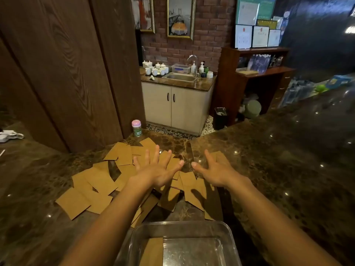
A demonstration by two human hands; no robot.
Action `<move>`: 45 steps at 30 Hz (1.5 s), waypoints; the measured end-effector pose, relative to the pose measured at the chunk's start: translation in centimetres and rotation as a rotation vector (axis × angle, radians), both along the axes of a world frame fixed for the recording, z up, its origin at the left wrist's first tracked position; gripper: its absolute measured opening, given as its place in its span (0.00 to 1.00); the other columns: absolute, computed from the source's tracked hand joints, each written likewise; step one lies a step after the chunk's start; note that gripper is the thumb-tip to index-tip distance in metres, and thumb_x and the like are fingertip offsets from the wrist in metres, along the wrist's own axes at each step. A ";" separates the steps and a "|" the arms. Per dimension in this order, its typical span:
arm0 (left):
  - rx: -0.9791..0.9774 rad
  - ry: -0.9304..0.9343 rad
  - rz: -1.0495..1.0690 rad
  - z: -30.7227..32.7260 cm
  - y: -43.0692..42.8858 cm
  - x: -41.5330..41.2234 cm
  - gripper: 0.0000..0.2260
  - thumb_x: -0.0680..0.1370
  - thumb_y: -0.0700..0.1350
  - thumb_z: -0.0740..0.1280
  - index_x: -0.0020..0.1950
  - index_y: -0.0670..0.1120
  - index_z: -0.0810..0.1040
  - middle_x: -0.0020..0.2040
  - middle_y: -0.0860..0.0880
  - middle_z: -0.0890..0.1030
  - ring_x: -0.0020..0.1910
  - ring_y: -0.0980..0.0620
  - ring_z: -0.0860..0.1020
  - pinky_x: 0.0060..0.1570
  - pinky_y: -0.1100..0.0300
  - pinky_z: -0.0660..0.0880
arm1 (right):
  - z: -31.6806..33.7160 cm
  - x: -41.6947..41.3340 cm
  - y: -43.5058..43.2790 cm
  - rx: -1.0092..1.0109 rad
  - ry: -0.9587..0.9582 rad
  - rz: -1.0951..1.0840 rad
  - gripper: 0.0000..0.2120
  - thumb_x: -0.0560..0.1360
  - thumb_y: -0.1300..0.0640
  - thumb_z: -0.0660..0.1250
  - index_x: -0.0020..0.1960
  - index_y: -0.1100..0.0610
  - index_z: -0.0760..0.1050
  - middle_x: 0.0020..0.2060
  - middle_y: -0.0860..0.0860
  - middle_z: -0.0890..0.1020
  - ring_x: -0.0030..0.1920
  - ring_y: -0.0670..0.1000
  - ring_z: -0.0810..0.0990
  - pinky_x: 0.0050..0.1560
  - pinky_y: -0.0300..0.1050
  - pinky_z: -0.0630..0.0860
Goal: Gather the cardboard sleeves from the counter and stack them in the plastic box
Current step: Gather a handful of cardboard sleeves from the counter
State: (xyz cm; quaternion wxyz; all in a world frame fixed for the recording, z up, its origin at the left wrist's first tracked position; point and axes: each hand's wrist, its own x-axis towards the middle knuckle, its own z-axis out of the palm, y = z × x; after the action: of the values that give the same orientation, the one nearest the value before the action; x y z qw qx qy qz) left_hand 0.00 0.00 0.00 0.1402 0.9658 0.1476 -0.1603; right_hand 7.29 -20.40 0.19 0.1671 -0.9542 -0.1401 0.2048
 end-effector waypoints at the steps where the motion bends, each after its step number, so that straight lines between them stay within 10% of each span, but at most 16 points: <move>1: 0.009 0.042 -0.020 -0.6 0.1 0.0 0.39 0.73 0.78 0.38 0.80 0.64 0.36 0.80 0.49 0.28 0.78 0.39 0.30 0.71 0.29 0.32 | -0.5 -0.1 -0.2 -0.014 0.024 0.002 0.47 0.78 0.25 0.53 0.85 0.46 0.38 0.85 0.59 0.47 0.84 0.62 0.48 0.81 0.60 0.53; 9: -0.062 0.224 -0.087 -5.6 -0.4 1.1 0.42 0.77 0.70 0.61 0.82 0.59 0.41 0.83 0.45 0.40 0.81 0.34 0.45 0.77 0.35 0.52 | -5.0 0.1 -1.0 -0.157 0.252 -0.151 0.57 0.74 0.34 0.72 0.84 0.59 0.41 0.83 0.61 0.55 0.79 0.63 0.65 0.70 0.57 0.76; 14: -0.043 0.325 -0.109 -7.7 -2.8 2.3 0.38 0.79 0.66 0.61 0.82 0.59 0.46 0.83 0.43 0.44 0.79 0.28 0.48 0.75 0.34 0.55 | -5.8 0.2 -0.5 -0.135 0.274 -0.175 0.43 0.77 0.35 0.69 0.80 0.61 0.62 0.79 0.61 0.62 0.79 0.60 0.65 0.78 0.54 0.66; 20: 0.011 0.230 -0.162 -8.2 -4.3 1.8 0.26 0.84 0.57 0.57 0.80 0.55 0.55 0.83 0.44 0.49 0.76 0.27 0.53 0.70 0.32 0.63 | -7.3 1.4 1.3 0.088 0.299 -0.356 0.33 0.71 0.41 0.80 0.67 0.59 0.75 0.65 0.58 0.76 0.65 0.57 0.76 0.53 0.51 0.86; 24: 0.028 0.138 -0.223 -7.8 -4.2 1.4 0.19 0.83 0.50 0.60 0.74 0.50 0.66 0.73 0.45 0.66 0.66 0.34 0.67 0.63 0.39 0.71 | -8.2 1.7 2.6 0.101 0.193 -0.406 0.33 0.67 0.44 0.83 0.66 0.60 0.79 0.64 0.56 0.80 0.62 0.56 0.81 0.56 0.50 0.85; 33: 0.017 0.065 -0.296 -7.3 -3.3 -0.5 0.17 0.80 0.46 0.62 0.69 0.47 0.71 0.74 0.44 0.69 0.66 0.38 0.68 0.60 0.43 0.74 | -9.8 2.5 4.1 0.130 0.201 -0.441 0.40 0.56 0.36 0.83 0.62 0.55 0.80 0.63 0.56 0.82 0.65 0.59 0.79 0.65 0.54 0.78; 45: -0.039 -0.152 -0.366 -8.3 -3.1 -2.6 0.16 0.82 0.53 0.62 0.68 0.53 0.77 0.57 0.46 0.81 0.54 0.44 0.79 0.51 0.50 0.79 | -7.9 5.5 0.7 0.642 0.334 -0.432 0.12 0.75 0.62 0.77 0.56 0.55 0.81 0.57 0.53 0.86 0.55 0.52 0.82 0.54 0.47 0.78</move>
State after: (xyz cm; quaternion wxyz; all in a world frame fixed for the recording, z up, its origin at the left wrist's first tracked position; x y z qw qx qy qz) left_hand -2.61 -3.13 -8.31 0.1380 0.9830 -0.0447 -0.1123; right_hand 12.79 -19.67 -7.76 0.5156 -0.8147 0.0355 0.2628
